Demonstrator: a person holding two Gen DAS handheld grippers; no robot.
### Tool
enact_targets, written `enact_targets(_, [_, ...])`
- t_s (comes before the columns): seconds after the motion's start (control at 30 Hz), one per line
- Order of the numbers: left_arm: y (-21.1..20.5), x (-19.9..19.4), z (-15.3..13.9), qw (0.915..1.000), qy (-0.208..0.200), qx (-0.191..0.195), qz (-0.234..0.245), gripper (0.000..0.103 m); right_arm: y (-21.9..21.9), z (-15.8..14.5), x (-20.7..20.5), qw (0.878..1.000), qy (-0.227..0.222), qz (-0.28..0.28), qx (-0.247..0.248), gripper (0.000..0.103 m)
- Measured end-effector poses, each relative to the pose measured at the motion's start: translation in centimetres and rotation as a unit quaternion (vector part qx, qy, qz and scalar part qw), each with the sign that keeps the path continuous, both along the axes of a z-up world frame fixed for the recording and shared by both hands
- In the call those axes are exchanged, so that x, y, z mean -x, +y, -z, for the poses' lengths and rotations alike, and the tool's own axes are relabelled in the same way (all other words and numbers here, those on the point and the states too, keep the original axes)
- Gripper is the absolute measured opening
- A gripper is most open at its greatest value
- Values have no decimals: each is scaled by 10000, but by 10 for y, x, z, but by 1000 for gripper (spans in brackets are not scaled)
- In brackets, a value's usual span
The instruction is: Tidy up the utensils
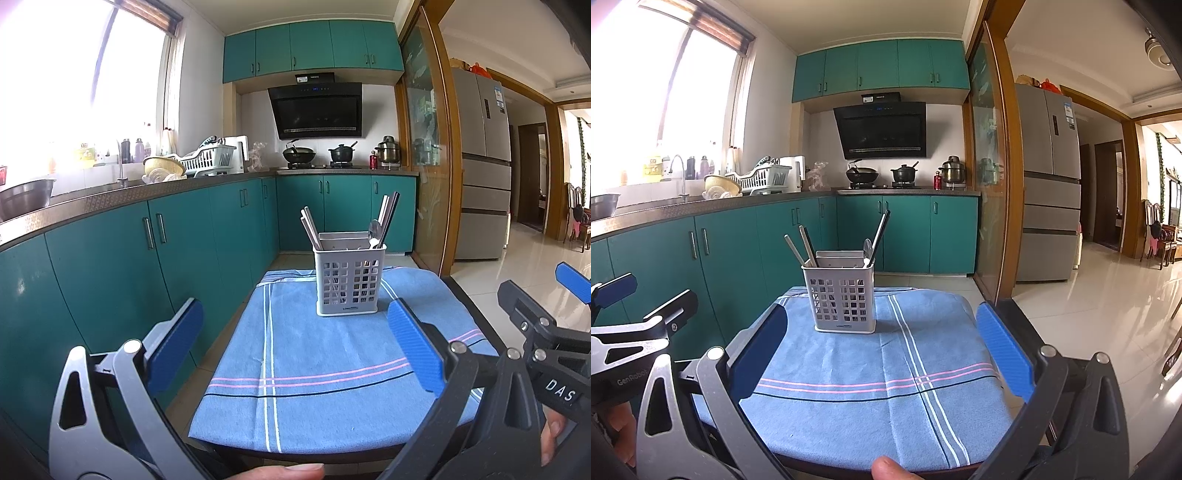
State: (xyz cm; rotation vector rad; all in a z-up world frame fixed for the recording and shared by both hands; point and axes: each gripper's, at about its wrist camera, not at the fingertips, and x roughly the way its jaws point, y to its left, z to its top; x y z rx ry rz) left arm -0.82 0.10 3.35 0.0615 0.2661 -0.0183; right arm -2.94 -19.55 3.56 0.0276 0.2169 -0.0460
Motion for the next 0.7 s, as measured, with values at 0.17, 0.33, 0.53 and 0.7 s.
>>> enact_targets(0.17, [-1,1,2,10000,7,-8,1,99,0,-1,1,10000,13,3,-3,100])
enact_targets(0.33, [-4,1,5,10000,28,-54,-4,99,0,-1,0,10000,21,1,-6,100])
enact_targets(0.53, [-6,0,6,10000,60,-46,51,99,-1,1,-1,10000,40,-6,-19,100])
enact_targets(0.7, [-6,-3,8,9999,137,-11,34,99,-3,3,-3,10000,77,-8,-37,100])
